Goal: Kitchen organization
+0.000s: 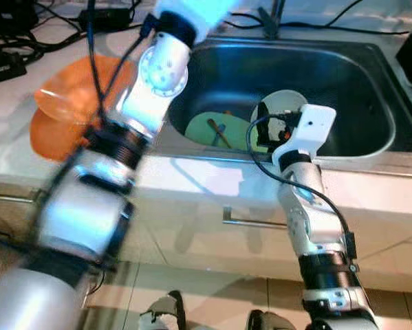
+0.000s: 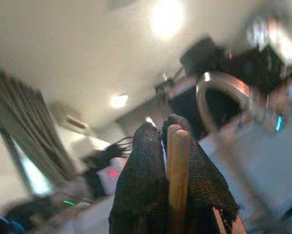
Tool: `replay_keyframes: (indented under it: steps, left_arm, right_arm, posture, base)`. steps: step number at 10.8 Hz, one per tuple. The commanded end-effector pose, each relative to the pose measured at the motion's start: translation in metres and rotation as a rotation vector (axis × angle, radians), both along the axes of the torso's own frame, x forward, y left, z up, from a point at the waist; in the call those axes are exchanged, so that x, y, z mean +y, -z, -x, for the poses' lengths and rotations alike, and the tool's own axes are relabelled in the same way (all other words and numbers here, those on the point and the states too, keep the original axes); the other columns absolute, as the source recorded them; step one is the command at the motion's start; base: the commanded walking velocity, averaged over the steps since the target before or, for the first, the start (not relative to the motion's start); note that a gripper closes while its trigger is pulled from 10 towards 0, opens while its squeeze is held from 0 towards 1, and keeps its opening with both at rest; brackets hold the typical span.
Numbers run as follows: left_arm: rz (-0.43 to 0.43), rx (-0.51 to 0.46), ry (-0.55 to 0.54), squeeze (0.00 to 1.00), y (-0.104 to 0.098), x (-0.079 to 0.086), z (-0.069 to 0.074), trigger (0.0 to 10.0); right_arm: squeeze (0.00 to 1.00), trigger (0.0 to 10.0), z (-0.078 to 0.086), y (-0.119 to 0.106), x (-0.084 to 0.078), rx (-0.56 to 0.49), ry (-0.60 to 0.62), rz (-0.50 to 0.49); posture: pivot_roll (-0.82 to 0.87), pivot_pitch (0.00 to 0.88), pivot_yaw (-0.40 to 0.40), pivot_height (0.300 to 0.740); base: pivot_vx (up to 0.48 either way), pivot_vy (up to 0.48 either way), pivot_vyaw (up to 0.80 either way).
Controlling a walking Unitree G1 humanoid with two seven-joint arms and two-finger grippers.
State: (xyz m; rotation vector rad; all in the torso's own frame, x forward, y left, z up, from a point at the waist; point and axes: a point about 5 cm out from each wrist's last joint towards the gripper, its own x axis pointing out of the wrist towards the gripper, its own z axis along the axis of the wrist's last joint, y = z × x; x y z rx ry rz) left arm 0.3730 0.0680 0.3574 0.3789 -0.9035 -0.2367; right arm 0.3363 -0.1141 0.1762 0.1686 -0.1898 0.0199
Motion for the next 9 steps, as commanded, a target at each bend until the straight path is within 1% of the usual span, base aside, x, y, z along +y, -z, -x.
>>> replay_keyframes:
  steps: [1, 2, 3, 4, 5, 6, 7, 9]
  left_arm:
    - [0.151, 0.002, 0.102, 0.0, -0.014, 0.01, 0.007, 10.0]
    - [0.376, 0.066, 0.301, 0.0, -0.026, 0.018, 0.014, 10.0]
    - [0.459, 0.106, 0.4, 0.0, -0.028, 0.022, 0.013, 10.0]
    - [0.488, 0.136, 0.479, 0.0, -0.027, 0.025, 0.015, 10.0]
    - [0.497, 0.151, 0.5, 0.0, -0.024, 0.026, 0.015, 10.0]
    - [0.507, 0.2, 0.52, 0.0, -0.015, 0.03, 0.014, 10.0]
    - [0.537, 0.242, 0.518, 0.0, -0.003, 0.036, 0.013, 10.0]
    - [0.558, 0.284, 0.505, 0.0, 0.01, 0.047, 0.012, 10.0]
  right_arm:
    - [0.0, 10.0, -0.002, 0.003, -0.001, 0.012, 0.002, -0.009]
    - [0.0, 10.0, -0.004, 0.002, -0.002, 0.004, -0.002, -0.003]
    - [0.0, 10.0, -0.007, 0.001, -0.002, 0.002, -0.003, 0.0]
    - [0.0, 10.0, -0.01, -0.002, -0.003, -0.011, -0.007, 0.007]
    - [0.0, 10.0, -0.012, -0.005, -0.004, -0.018, -0.007, 0.01]
    - [1.0, 10.0, -0.016, -0.008, -0.009, -0.032, -0.014, 0.034]
    - [1.0, 10.0, -0.018, -0.014, -0.016, -0.059, -0.024, 0.074]
    - [1.0, 10.0, -0.022, -0.033, -0.018, -0.145, -0.106, 0.233]
  posture:
    - [0.03, 0.129, 0.034, 0.74]
    - [0.03, 0.115, 0.031, 0.74]
    - [0.03, 0.103, 0.03, 0.74]
    - [0.03, 0.085, 0.028, 0.74]
    - [0.03, 0.081, 0.028, 0.74]
    - [0.03, 0.066, 0.03, 0.74]
    - [0.02, 0.058, 0.029, 0.74]
    - [0.02, 0.045, 0.026, 0.74]
  base:
    - [0.0, 0.0, 0.0]
    - [0.0, 0.0, 0.0]
    - [0.0, 0.0, 0.0]
    - [0.0, 0.0, 0.0]
    - [0.0, 0.0, 0.0]
    - [0.0, 0.0, 0.0]
    - [0.0, 0.0, 0.0]
    - [0.0, 0.0, 0.0]
